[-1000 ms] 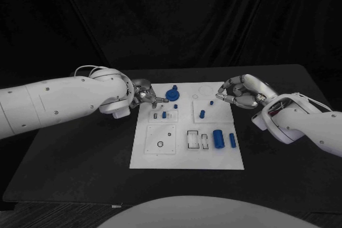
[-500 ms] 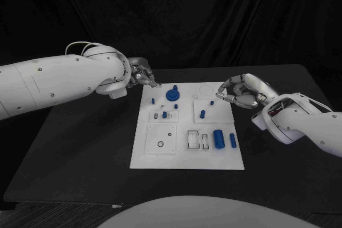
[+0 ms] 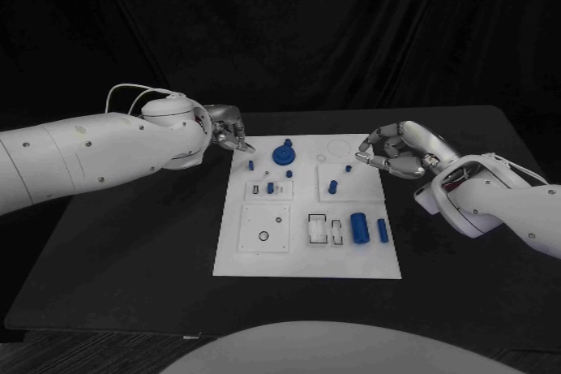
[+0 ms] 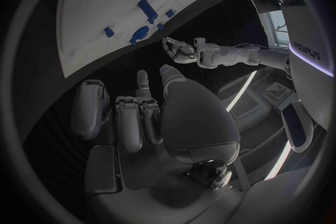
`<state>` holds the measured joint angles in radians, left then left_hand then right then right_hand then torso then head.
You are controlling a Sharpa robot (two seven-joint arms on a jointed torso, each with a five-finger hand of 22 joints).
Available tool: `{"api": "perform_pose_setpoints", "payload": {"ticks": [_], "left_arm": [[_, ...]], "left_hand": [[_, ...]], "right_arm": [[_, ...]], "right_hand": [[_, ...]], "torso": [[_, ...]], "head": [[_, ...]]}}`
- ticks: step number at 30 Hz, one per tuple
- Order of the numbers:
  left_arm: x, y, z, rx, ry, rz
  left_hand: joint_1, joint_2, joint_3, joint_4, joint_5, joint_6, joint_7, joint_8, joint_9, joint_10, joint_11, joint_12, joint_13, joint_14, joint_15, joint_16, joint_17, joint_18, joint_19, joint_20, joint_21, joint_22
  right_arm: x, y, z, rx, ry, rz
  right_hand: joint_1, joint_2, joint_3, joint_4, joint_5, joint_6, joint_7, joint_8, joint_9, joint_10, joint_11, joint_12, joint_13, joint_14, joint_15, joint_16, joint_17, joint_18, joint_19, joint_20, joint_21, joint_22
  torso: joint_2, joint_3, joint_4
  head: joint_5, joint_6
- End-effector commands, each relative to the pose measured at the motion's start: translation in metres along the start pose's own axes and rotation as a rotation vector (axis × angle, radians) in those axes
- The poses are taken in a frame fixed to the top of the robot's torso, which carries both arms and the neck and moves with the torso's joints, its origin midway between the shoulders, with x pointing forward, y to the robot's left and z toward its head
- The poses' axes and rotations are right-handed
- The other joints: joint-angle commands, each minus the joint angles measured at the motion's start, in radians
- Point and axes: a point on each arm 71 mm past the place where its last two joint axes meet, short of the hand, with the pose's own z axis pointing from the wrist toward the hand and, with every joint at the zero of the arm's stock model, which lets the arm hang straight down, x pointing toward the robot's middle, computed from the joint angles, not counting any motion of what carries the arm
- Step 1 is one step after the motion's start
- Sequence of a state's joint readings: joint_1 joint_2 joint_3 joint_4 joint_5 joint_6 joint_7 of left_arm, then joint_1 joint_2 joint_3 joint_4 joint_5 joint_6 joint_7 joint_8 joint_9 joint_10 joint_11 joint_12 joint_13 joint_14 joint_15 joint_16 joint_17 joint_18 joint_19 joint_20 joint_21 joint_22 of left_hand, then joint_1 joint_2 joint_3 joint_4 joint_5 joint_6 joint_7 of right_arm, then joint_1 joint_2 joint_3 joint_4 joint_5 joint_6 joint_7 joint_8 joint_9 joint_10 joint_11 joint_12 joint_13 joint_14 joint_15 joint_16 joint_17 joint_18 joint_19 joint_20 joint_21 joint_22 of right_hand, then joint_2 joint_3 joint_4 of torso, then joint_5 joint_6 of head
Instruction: Assemble the parts on the task board
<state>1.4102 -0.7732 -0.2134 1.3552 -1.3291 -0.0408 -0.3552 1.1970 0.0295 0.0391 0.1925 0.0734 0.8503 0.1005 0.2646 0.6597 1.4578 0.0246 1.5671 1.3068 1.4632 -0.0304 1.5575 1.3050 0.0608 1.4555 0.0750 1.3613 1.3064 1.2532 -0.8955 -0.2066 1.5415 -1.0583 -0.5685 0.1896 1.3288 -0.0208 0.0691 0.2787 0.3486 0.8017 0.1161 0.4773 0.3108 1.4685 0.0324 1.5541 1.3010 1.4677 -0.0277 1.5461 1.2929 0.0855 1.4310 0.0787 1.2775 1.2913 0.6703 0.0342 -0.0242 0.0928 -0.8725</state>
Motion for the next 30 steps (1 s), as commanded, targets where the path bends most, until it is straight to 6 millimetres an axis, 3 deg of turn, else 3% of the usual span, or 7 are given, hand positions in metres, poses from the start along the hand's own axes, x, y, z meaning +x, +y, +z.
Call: {"api": "perform_pose_setpoints", "payload": {"ticks": [1, 3, 4, 10, 14, 21, 30], "left_arm": [[-0.003, 0.000, 0.001, 0.022, -0.068, 0.043], [-0.002, 0.002, 0.001, 0.014, -0.069, 0.042], [-0.002, 0.004, 0.002, 0.008, -0.069, 0.039], [0.000, 0.005, 0.006, -0.002, -0.046, 0.032], [0.004, 0.006, 0.011, -0.020, 0.027, 0.015], [0.009, 0.005, 0.019, -0.046, 0.122, 0.004], [0.013, 0.001, 0.027, -0.066, 0.195, 0.021]], "left_hand": [[-0.060, -0.001, -0.031, 0.051, -0.008, 0.046, -0.014, 0.044, 0.001, 0.113, -0.014, 0.004, 0.264, 0.108, -0.015, 0.013, 0.266, -0.016, 0.035, -0.007, 0.011, 0.206], [-0.071, -0.001, -0.037, 0.062, -0.012, 0.059, -0.020, 0.056, 0.005, 0.113, -0.018, 0.004, 0.264, 0.108, -0.018, 0.013, 0.266, -0.017, 0.036, -0.010, 0.014, 0.207], [-0.122, 0.005, -0.061, 0.095, -0.012, 0.113, -0.038, 0.098, 0.026, 0.113, -0.033, 0.004, 0.264, 0.108, -0.030, 0.013, 0.266, -0.017, 0.038, -0.021, 0.017, 0.208], [-0.198, 0.028, -0.105, 0.100, -0.011, 0.219, -0.080, 0.185, 0.098, 0.113, -0.067, 0.004, 0.264, 0.108, -0.059, 0.013, 0.266, -0.019, 0.040, -0.047, 0.023, 0.209], [-0.220, 0.033, -0.125, 0.099, -0.010, 0.248, -0.094, 0.207, 0.127, 0.113, -0.080, 0.004, 0.264, 0.108, -0.069, 0.013, 0.266, -0.019, 0.040, -0.058, 0.022, 0.209], [-0.226, 0.031, -0.136, 0.098, -0.004, 0.253, -0.097, 0.198, 0.129, 0.113, -0.083, 0.004, 0.264, 0.108, -0.072, 0.013, 0.266, -0.019, 0.040, -0.062, 0.024, 0.210], [-0.185, 0.033, -0.152, 0.089, 0.023, 0.277, -0.095, 0.120, 0.098, 0.113, -0.083, 0.004, 0.264, 0.108, -0.074, 0.013, 0.266, -0.019, 0.038, -0.066, 0.021, 0.209]], "right_arm": [[0.000, 0.001, 0.001, -0.002, -0.006, -0.002], [0.000, 0.001, 0.001, -0.002, -0.004, -0.001], [0.000, 0.001, 0.001, -0.001, -0.002, -0.001], [0.001, 0.000, 0.002, 0.004, 0.004, -0.001], [0.001, 0.000, 0.002, 0.006, 0.006, -0.001], [0.001, 0.000, 0.002, 0.008, 0.010, 0.000], [0.002, -0.001, 0.003, 0.010, 0.012, -0.001]], "right_hand": [[-0.008, 0.019, 0.003, 0.008, 0.020, -0.008, -0.004, 0.015, 0.000, 0.102, 0.005, 0.017, 0.270, 0.103, 0.001, 0.025, 0.278, -0.015, -0.005, 0.003, -0.010, 0.187], [-0.008, 0.019, 0.003, 0.008, 0.020, -0.008, -0.004, 0.015, 0.000, 0.102, 0.005, 0.017, 0.270, 0.103, 0.001, 0.025, 0.278, -0.015, -0.005, 0.003, -0.010, 0.187], [-0.008, 0.019, 0.003, 0.008, 0.020, -0.008, -0.004, 0.015, 0.000, 0.102, 0.005, 0.017, 0.270, 0.103, 0.001, 0.025, 0.278, -0.015, -0.005, 0.003, -0.010, 0.187], [-0.001, 0.022, 0.007, 0.006, 0.030, -0.008, -0.005, 0.016, -0.001, 0.102, 0.005, 0.017, 0.270, 0.103, 0.001, 0.025, 0.278, -0.015, -0.005, 0.003, -0.010, 0.187], [0.007, 0.021, 0.012, 0.004, 0.053, -0.009, -0.005, 0.018, -0.003, 0.102, 0.004, 0.017, 0.270, 0.103, 0.000, 0.025, 0.278, -0.015, -0.005, 0.003, -0.010, 0.187], [0.012, 0.021, 0.016, 0.004, 0.066, -0.010, -0.005, 0.020, -0.005, 0.102, 0.004, 0.017, 0.270, 0.103, 0.000, 0.025, 0.278, -0.015, -0.005, 0.003, -0.010, 0.187], [0.017, 0.021, 0.019, 0.003, 0.079, -0.010, -0.005, 0.021, -0.006, 0.102, 0.004, 0.017, 0.270, 0.103, 0.000, 0.025, 0.278, -0.015, -0.005, 0.003, -0.011, 0.187]], "torso": [[0.003, -0.0046, -0.0007], [0.003, -0.0043, 0.0017], [0.004, -0.0060, 0.0025], [0.002, -0.0048, 0.0039], [0.002, -0.0048, 0.0035], [0.003, -0.0038, 0.0014], [0.003, -0.0033, 0.0000]], "head": [[0.004, 0.000], [0.002, 0.000], [0.002, 0.000], [0.002, 0.000], [0.001, 0.000], [0.001, 0.000], [0.002, 0.000]]}}
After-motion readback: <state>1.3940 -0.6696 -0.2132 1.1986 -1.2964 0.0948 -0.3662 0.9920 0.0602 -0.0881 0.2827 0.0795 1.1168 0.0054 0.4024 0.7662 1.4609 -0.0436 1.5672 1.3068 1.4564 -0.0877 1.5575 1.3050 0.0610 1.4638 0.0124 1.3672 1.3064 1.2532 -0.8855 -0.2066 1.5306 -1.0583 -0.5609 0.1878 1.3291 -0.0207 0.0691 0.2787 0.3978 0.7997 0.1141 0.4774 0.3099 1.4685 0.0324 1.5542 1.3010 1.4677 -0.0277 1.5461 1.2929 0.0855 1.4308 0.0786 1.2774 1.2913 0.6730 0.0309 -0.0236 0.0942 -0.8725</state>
